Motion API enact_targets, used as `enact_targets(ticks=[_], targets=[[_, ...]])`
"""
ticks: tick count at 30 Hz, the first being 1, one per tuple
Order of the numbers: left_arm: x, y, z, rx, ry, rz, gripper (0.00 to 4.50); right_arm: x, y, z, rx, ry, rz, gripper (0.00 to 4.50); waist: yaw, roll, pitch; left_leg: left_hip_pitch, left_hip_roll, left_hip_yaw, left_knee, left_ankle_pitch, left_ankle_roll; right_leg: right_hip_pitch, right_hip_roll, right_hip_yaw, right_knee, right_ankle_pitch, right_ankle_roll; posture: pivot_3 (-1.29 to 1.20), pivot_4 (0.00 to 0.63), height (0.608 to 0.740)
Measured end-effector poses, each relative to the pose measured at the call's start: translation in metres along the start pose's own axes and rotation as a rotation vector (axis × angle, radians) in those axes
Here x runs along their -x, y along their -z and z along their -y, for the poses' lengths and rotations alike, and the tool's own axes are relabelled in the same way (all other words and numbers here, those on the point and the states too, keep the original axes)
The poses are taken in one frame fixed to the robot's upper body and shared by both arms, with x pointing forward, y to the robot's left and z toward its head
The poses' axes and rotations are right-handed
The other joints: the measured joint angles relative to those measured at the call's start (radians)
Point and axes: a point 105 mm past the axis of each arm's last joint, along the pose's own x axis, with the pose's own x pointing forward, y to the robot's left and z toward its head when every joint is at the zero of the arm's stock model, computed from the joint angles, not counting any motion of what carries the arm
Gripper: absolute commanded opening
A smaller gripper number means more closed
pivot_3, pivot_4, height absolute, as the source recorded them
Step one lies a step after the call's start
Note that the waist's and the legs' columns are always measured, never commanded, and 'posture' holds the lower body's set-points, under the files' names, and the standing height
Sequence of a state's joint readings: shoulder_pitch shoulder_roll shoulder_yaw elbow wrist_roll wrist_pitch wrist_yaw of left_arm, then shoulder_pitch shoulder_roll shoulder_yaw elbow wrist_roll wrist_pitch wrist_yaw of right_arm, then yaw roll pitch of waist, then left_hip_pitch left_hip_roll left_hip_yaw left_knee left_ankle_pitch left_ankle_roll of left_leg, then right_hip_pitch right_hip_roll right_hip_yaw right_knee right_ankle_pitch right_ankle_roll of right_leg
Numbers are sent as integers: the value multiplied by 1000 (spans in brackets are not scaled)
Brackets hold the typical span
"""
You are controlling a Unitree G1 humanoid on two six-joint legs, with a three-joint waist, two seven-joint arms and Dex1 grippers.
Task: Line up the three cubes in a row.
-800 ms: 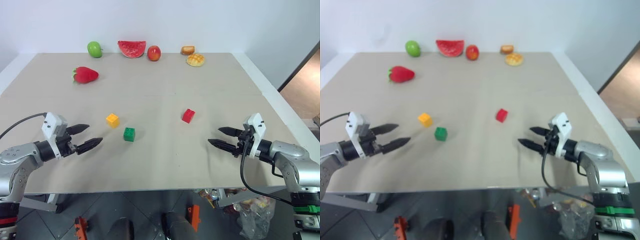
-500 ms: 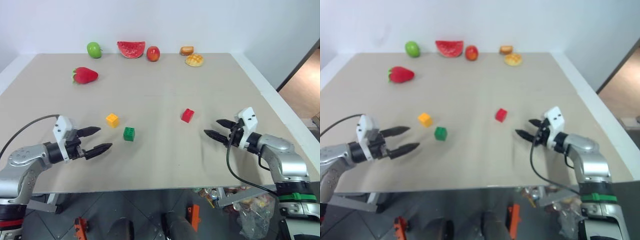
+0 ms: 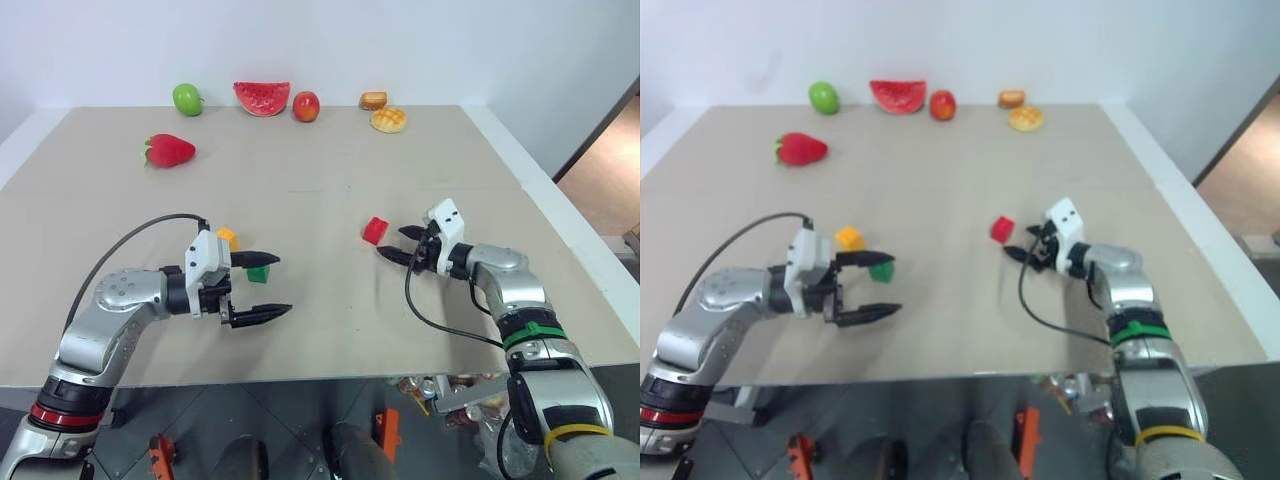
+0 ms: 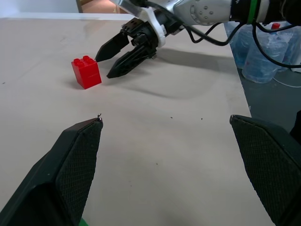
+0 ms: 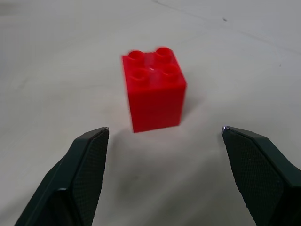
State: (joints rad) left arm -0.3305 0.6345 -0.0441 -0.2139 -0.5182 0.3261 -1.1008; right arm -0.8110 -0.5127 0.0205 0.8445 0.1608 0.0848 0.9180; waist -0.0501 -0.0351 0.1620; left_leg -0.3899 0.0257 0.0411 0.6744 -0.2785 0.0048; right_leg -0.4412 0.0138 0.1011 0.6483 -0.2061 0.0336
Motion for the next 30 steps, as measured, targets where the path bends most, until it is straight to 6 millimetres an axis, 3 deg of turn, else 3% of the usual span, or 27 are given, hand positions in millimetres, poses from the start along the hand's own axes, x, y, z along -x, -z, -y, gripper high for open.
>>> enact_targets(ticks=[10,14,18,25,30], targets=[[-6,2,-4,46,-44,24,4483,-20,-3,-9,6,-46,18,3979,0,0,0,0,0,-2,0,0,0,0,-1,0,0,1,1,0,150,740],[-5,7,-4,67,-63,14,4500,-22,-3,-12,8,-56,25,2957,0,0,0,0,0,-3,0,0,0,0,-1,0,0,1,1,0,150,740],[-2,13,-2,93,-82,4,4500,-21,-4,-11,8,-59,39,1528,0,0,0,0,0,-3,0,0,0,0,-1,0,0,1,1,0,150,740],[8,13,-7,119,-125,8,4500,-17,-2,-17,12,-94,50,1528,0,0,0,0,0,-3,0,0,0,0,-1,-1,1,1,0,0,150,740],[26,19,-11,185,-159,-20,4500,13,2,-37,33,-265,47,1528,3,1,0,-1,0,-5,0,0,0,0,-2,-3,1,1,0,0,150,740]])
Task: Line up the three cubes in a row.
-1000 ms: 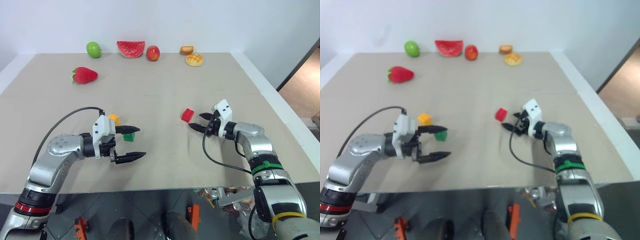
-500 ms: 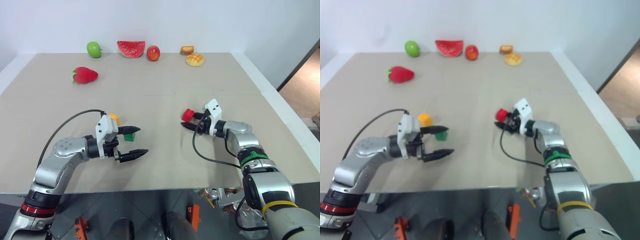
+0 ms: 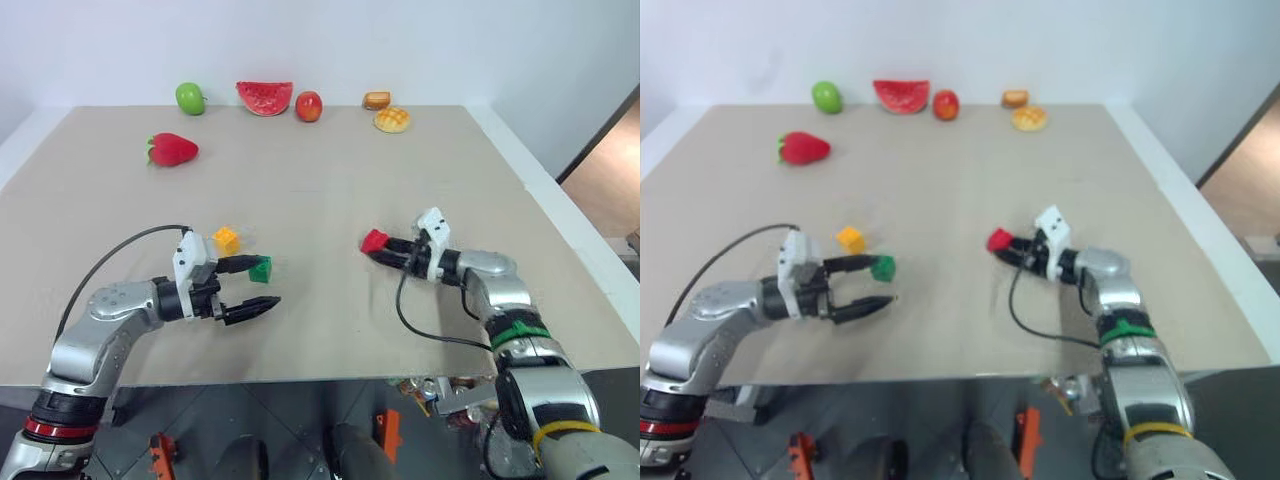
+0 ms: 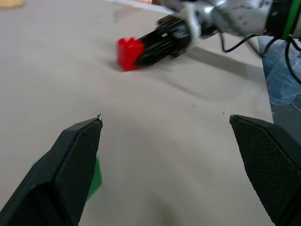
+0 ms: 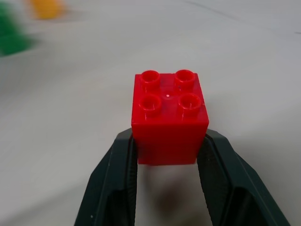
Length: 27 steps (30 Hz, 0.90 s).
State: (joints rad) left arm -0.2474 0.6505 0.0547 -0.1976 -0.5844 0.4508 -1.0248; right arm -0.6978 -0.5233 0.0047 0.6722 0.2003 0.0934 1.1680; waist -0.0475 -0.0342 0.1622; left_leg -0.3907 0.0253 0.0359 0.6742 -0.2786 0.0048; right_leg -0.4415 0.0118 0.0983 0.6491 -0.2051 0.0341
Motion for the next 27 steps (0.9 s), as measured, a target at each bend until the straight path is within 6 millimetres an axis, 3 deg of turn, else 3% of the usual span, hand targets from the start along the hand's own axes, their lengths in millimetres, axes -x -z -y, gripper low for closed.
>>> enact_targets(ticks=[5,9,16,27], targets=[[16,-1,-9,58,-25,-10,4500,29,-10,-56,6,-283,-54,1528,4,0,0,0,0,-3,1,0,0,1,0,-3,0,0,0,0,150,740],[15,-7,-9,60,-5,2,4500,23,-2,-77,60,-367,-112,1528,-1,0,0,2,2,0,4,2,0,2,2,-3,0,-2,3,0,150,740],[19,-7,-9,-2,18,24,4500,10,5,-74,141,-373,-125,1528,0,0,0,2,1,4,4,8,-1,2,3,-2,0,2,1,0,150,740],[26,-2,-2,-99,70,-24,4500,-4,-9,-52,225,-366,-96,1528,0,0,0,2,2,4,3,8,-1,1,3,-2,0,6,-4,0,150,740]])
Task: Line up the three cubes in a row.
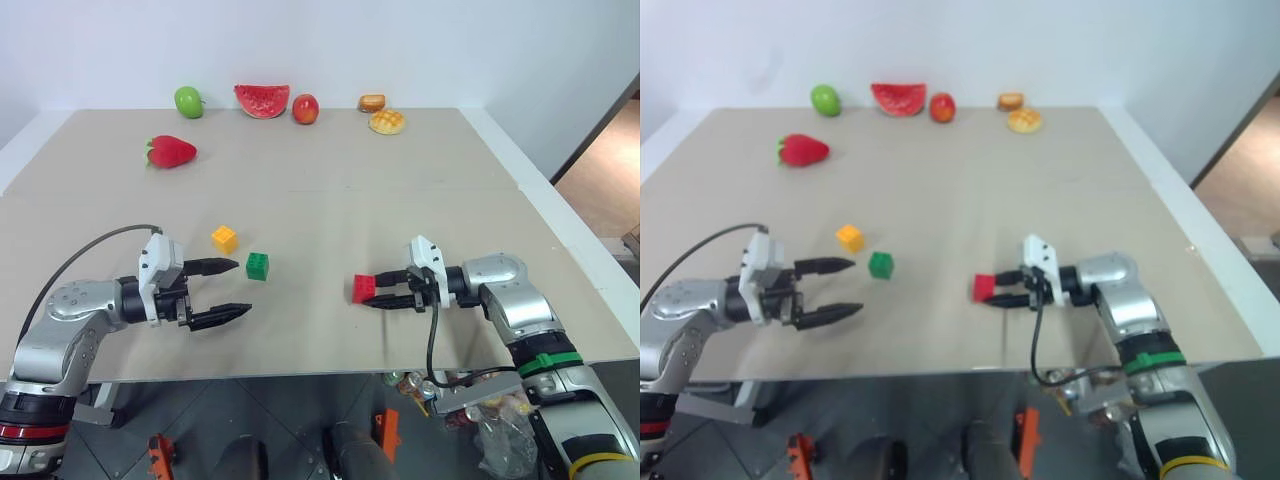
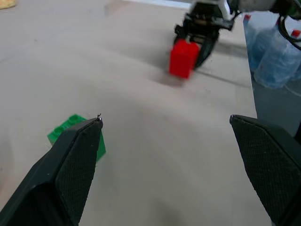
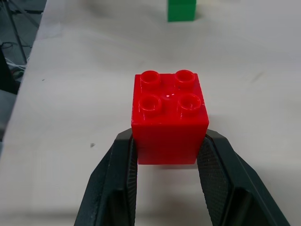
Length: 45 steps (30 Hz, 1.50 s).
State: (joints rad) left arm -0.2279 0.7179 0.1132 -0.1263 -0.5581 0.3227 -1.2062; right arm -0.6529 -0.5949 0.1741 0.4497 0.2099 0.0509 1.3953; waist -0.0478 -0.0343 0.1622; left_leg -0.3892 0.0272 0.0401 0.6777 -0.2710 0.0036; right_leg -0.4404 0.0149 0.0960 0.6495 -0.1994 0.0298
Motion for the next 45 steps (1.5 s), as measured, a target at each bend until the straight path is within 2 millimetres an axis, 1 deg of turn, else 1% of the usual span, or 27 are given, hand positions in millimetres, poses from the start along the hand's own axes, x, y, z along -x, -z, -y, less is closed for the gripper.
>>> enact_targets(ticks=[5,9,15,20,23,25,29,31,34,37,40,41,43,45], targets=[[0,0,0,-13,-1,-2,4500,-6,3,9,13,-8,-11,1528,0,0,0,0,0,0,0,0,0,0,0,0,0,0,0,0,150,740],[0,0,0,-17,-5,-1,4500,-5,9,8,3,-24,-23,1528,0,0,0,-1,0,-1,0,0,0,0,-1,0,0,0,0,0,150,740],[0,0,-2,-17,-21,0,4500,-5,12,5,1,-56,-39,1528,0,0,0,0,0,-1,0,0,0,0,-1,0,0,0,0,0,150,740],[0,0,-2,-15,-25,3,4500,-5,9,10,16,-54,-47,1528,0,0,0,0,1,0,0,0,0,0,0,0,0,1,-1,0,150,740],[-1,0,-2,-11,-32,7,4500,-9,9,12,12,-59,-47,1528,0,0,0,0,1,0,0,0,0,0,0,-1,0,1,-1,0,150,740],[-1,0,-3,-8,-40,11,4500,-10,10,14,11,-59,-50,2317,0,0,0,0,1,0,0,0,0,0,-1,-1,0,0,-1,0,150,740],[-1,2,-1,4,-46,12,4500,-12,12,15,6,-60,-58,3598,0,0,0,0,1,0,0,0,0,0,-1,0,0,0,-1,0,150,740],[-1,4,-2,11,-61,12,4500,-12,16,16,4,-50,-69,4429,0,0,0,0,1,0,0,0,0,0,-1,0,0,0,-1,0,150,740],[1,12,-1,34,-90,-4,4500,-13,17,16,14,-42,-75,4429,-1,0,0,0,1,-1,0,0,0,0,-1,0,0,1,-1,0,150,740],[3,23,1,58,-116,-42,4500,-9,18,16,12,-45,-85,4429,-1,0,0,0,1,-1,0,0,0,0,-1,0,0,1,-1,0,150,740],[5,41,5,90,-143,-114,4500,8,17,14,18,-52,-124,4429,1,0,0,0,0,-1,0,0,0,0,-2,0,0,1,-1,0,150,740],[5,44,5,93,-156,-127,4500,12,14,15,29,-51,-130,4429,2,0,0,0,0,-1,0,0,0,0,-2,0,0,1,-1,0,150,740],[4,48,-1,103,-214,-128,4500,26,5,18,66,-31,-143,4429,2,0,0,0,0,-1,0,0,0,0,-2,0,0,1,-1,0,150,740],[2,50,-11,118,-288,-119,4500,39,-9,23,95,11,-123,4429,2,0,0,0,0,-1,0,0,0,0,-2,0,0,1,0,0,150,740]])
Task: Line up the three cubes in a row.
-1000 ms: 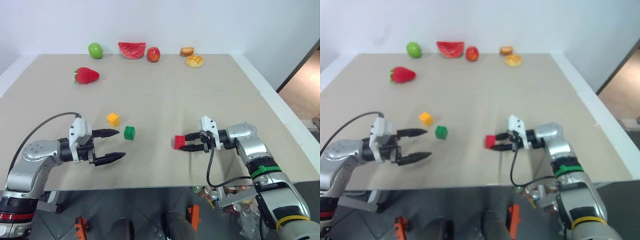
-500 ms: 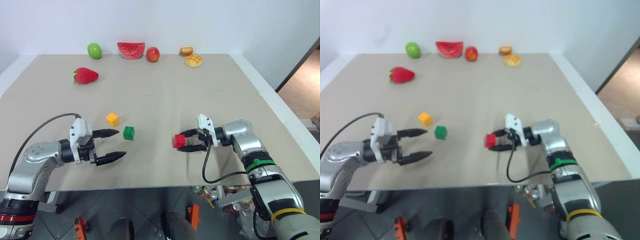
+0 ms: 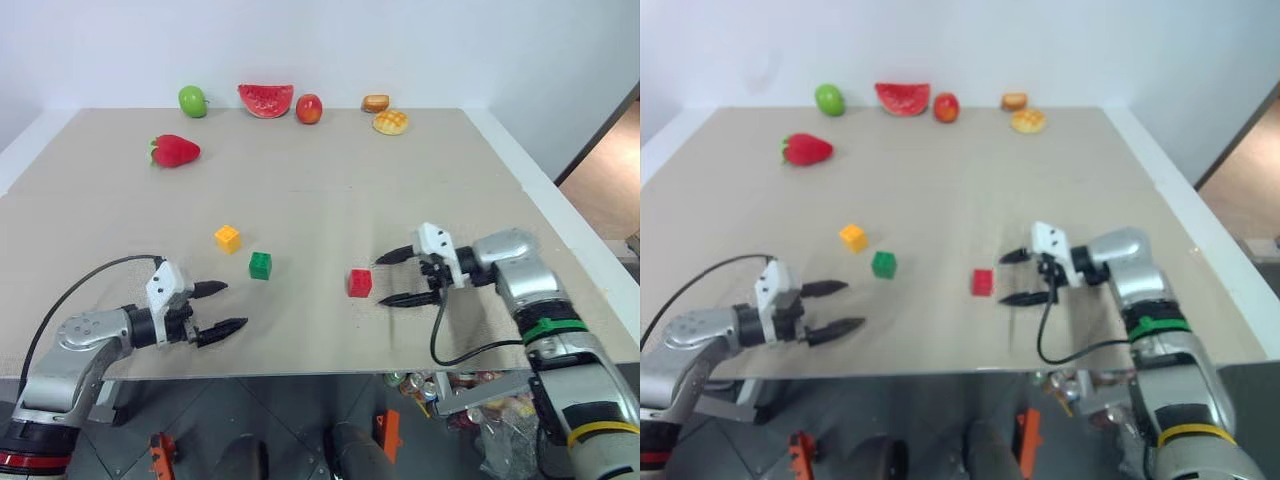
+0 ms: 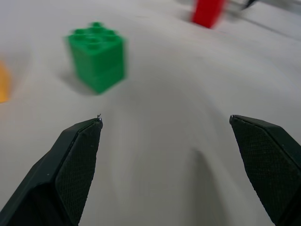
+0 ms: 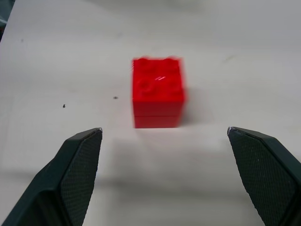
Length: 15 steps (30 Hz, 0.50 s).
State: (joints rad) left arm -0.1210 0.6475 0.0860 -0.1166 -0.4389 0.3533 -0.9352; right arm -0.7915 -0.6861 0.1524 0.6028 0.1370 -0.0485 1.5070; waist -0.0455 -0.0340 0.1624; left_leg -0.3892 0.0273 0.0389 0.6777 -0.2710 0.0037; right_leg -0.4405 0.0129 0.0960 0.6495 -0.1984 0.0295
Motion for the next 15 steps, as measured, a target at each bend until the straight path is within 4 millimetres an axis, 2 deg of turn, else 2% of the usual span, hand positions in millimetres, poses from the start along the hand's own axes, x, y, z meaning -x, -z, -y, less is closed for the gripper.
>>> enact_targets(ticks=[3,6,9,15], targets=[[-7,-1,-14,12,-94,14,4500,12,-25,6,21,49,82,4429,-2,0,0,1,1,0,0,0,0,0,2,1,0,1,0,0,150,740],[-15,-1,-16,31,-116,34,4500,16,-44,5,41,75,136,4429,-2,0,0,1,1,0,-1,0,0,0,2,0,0,1,0,0,150,740],[-26,3,-14,78,-129,47,4500,11,-48,-7,41,76,144,4429,1,0,0,-1,1,0,-1,0,0,0,2,-1,0,0,0,0,150,740],[-46,2,-10,108,-148,52,4500,5,-39,-26,-32,109,154,4429,6,0,0,-2,-2,-1,0,0,0,0,0,2,0,1,3,0,150,740]])
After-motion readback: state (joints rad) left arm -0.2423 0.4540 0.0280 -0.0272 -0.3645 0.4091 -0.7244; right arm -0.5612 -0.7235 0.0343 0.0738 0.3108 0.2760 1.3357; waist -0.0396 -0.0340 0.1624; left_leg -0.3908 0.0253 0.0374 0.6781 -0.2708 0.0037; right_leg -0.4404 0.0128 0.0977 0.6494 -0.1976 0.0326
